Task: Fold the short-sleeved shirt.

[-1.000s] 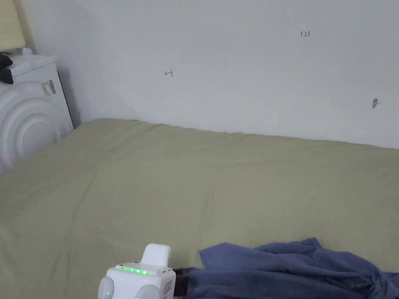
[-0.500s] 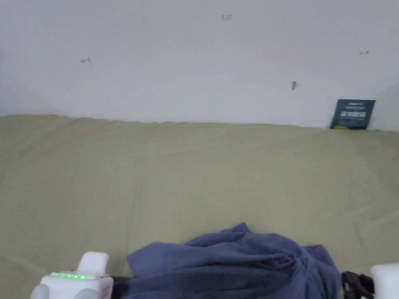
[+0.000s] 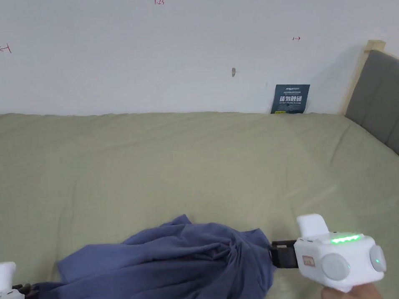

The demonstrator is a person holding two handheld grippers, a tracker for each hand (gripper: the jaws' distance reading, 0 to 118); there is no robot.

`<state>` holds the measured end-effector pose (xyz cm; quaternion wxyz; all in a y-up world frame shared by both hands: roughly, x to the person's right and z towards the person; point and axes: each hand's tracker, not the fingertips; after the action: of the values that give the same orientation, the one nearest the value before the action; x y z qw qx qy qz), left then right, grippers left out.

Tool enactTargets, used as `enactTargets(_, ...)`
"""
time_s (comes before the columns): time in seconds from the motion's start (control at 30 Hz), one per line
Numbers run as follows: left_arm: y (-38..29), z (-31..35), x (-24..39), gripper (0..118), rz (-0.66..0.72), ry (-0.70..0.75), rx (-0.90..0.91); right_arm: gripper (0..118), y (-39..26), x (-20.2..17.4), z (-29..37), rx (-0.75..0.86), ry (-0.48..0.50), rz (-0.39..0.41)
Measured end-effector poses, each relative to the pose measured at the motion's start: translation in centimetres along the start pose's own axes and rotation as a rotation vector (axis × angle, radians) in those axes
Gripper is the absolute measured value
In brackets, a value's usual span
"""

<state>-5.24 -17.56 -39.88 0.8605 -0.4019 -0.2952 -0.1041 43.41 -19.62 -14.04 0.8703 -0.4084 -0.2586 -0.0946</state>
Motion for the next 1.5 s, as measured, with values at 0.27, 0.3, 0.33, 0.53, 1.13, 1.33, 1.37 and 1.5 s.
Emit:
enactTargets(0.27,1.2,-0.9,0.0,0,0.015,0.015,0.000,113,3.1,-1.4,-7.9,-0.030,-0.050,0.040)
enactTargets(0.3,1.3,-1.1,0.0,0,0.022,0.019,-0.003,112,2.9,-1.9,-8.2,-0.038,-0.049,0.047)
enactTargets(0.33,1.4,-1.3,-0.1,0,0.028,0.024,-0.006,108,2.6,-2.4,-8.5,-0.068,-0.018,0.053)
enactTargets(0.53,1.7,-2.2,-0.3,0,0.036,0.051,-0.030,8,1.7,-3.3,-6.4,-0.112,0.084,-0.039)
enactTargets(1.13,13.0,15.0,-6.8,0,0.296,0.007,0.341,5,17.0,2.8,21.1,0.304,0.077,-0.052)
enactTargets(1.33,22.3,24.8,-7.0,0,0.269,0.001,0.529,5,25.8,2.9,32.6,0.462,0.065,-0.013)
enactTargets(1.37,23.8,26.2,-6.8,0,0.248,0.016,0.548,5,27.2,3.1,34.3,0.488,0.060,-0.017)
enactTargets(1.5,28.8,29.9,-5.6,0,0.202,0.084,0.579,5,32.1,4.0,38.3,0.540,0.034,-0.047)
